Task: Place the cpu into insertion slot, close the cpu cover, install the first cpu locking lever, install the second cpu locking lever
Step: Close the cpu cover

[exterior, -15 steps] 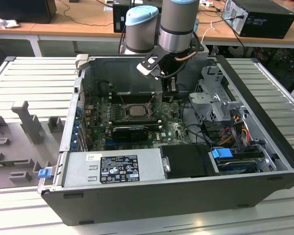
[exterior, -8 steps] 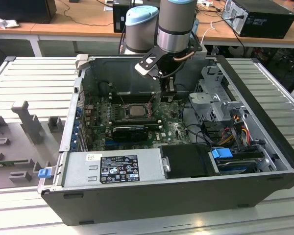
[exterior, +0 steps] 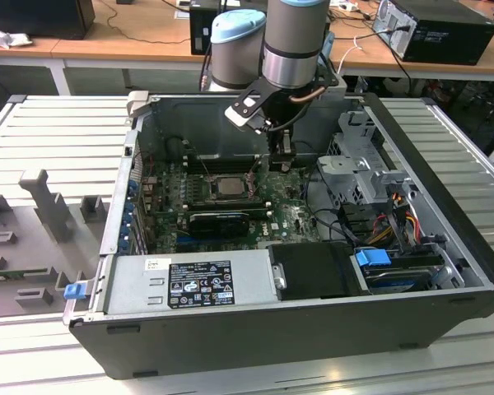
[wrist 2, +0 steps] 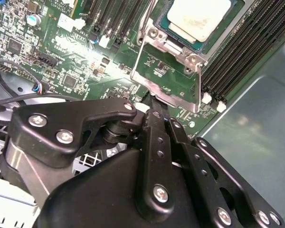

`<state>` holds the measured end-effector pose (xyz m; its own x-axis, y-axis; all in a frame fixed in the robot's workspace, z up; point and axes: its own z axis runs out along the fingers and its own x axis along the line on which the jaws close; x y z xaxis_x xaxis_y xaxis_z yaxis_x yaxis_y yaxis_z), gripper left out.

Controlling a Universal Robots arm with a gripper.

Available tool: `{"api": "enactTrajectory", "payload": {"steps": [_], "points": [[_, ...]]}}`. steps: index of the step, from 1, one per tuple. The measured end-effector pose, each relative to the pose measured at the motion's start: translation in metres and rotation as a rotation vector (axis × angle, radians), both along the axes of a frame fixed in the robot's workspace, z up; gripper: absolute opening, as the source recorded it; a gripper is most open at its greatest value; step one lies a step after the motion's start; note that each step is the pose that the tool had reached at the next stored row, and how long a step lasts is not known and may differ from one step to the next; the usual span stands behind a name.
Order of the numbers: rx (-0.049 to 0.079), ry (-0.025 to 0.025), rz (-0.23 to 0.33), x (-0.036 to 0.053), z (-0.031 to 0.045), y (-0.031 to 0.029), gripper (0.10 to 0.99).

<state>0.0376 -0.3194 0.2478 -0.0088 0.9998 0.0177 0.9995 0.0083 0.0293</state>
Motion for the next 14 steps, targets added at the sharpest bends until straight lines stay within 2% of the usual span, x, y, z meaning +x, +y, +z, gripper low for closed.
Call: {"api": "enactTrajectory", "payload": {"steps": [7,14], "points": [[0.000,0.0000,0.000,-0.0026,0.0000,0.0000,0.106],[0.000,0.0000,0.000,-0.0101,0.0000,0.0000,0.106]]}}
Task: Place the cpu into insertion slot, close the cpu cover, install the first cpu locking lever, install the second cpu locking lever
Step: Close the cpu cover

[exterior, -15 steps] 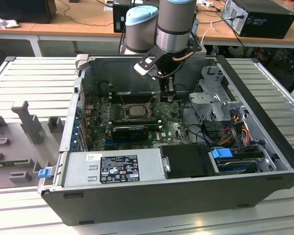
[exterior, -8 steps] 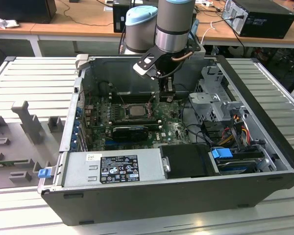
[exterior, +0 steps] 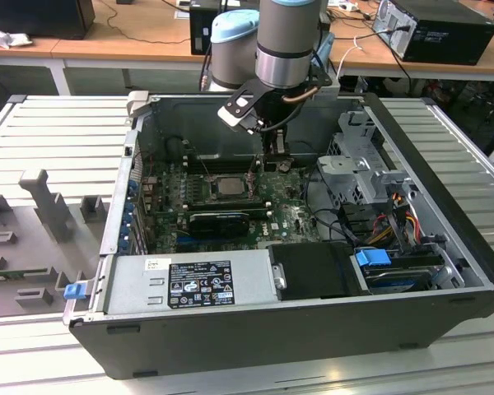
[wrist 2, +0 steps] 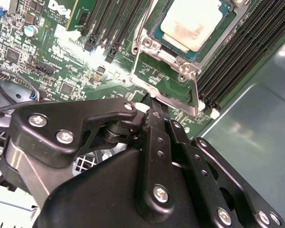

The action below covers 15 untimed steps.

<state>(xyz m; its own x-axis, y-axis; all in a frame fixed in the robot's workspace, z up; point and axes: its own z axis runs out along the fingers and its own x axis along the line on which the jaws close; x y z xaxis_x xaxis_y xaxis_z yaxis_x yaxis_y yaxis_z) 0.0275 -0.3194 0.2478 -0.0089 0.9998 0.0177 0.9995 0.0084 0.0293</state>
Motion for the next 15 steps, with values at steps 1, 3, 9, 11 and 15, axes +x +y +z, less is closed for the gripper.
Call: {"api": "enactTrajectory", "payload": {"steps": [1,3,9,11,15], "points": [[0.000,0.0000,0.000,-0.0012,0.0000,0.0000,0.106],[0.000,0.0000,0.000,-0.0022,0.0000,0.0000,0.106],[0.000,0.0000,0.000,-0.0048,0.0000,0.0000,0.106],[0.000,0.0000,0.000,-0.0056,0.0000,0.0000,0.106],[0.000,0.0000,0.000,-0.0080,0.0000,0.0000,0.106]]}}
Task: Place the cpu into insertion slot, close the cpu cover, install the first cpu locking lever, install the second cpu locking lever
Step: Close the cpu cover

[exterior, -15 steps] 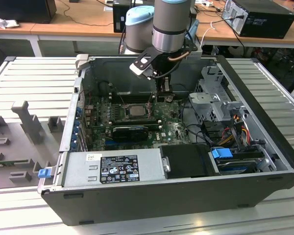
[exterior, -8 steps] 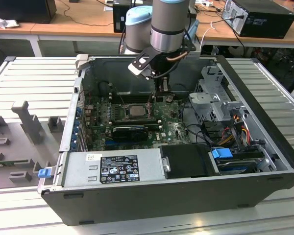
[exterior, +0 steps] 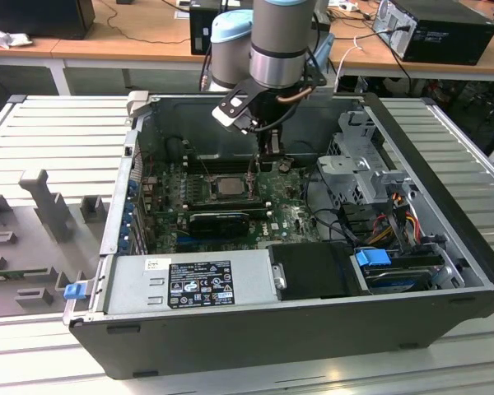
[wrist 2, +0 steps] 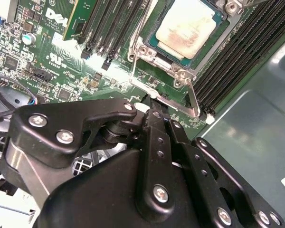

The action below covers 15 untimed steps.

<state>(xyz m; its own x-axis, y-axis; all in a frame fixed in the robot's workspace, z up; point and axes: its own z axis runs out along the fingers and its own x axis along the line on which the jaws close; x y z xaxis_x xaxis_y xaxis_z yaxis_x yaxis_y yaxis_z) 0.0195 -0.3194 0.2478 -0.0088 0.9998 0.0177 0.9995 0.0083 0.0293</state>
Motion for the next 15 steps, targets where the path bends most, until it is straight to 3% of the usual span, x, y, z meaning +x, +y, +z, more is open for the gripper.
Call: {"api": "enactTrajectory", "payload": {"steps": [15], "points": [[0.000,0.0000,0.000,-0.0080,0.0000,0.0000,0.106]]}}
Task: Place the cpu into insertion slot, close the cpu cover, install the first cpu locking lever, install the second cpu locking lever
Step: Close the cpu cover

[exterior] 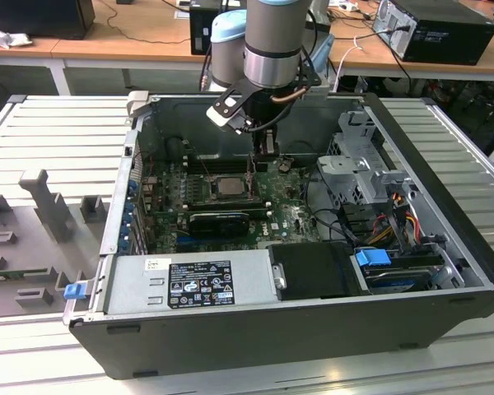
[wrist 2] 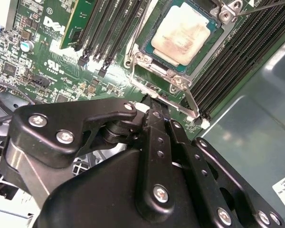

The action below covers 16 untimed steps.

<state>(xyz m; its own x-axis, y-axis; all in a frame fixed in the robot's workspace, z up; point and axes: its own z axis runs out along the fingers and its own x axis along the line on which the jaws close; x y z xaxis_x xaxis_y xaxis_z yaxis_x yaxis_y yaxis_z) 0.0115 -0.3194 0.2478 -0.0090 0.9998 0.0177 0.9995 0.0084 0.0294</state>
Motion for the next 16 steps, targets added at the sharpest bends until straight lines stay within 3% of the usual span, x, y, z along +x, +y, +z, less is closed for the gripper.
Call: {"api": "enactTrajectory", "payload": {"steps": [16], "points": [[0.000,0.0000,0.000,-0.0148,-0.0018,0.0000,0.106]]}}
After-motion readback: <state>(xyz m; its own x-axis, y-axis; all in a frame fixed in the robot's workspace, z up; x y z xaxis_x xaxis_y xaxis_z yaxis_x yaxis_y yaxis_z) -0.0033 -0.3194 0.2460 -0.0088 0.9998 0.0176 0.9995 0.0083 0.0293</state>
